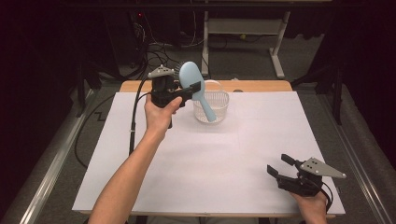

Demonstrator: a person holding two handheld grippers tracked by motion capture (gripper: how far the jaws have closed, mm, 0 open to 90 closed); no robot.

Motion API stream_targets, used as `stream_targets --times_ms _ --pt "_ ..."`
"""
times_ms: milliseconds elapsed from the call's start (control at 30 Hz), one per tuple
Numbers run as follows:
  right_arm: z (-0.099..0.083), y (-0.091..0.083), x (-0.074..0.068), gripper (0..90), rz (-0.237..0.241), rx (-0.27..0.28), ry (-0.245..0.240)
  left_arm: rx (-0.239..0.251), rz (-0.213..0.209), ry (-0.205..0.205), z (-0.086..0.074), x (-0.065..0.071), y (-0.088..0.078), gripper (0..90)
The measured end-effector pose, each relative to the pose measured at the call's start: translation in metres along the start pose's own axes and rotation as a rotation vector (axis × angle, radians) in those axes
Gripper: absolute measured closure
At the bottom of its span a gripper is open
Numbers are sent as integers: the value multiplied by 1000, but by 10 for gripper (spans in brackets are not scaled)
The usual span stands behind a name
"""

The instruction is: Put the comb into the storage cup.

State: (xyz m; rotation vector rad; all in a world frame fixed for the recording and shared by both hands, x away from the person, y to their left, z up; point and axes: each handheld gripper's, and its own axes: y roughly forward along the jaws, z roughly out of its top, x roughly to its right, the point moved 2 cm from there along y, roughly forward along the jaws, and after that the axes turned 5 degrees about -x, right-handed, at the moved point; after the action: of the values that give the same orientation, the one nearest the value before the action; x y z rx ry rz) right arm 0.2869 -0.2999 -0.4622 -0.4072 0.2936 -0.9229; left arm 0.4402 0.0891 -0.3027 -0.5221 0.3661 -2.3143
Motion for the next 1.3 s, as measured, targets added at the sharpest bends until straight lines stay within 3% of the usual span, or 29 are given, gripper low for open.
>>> stream_targets --times_ms 900,1300 --pt "0 1 -1 272 -1 -5 -1 10 46 -29 25 -9 31 525" --pt "0 1 -1 272 1 -4 -4 18 84 -46 23 -18 45 523"
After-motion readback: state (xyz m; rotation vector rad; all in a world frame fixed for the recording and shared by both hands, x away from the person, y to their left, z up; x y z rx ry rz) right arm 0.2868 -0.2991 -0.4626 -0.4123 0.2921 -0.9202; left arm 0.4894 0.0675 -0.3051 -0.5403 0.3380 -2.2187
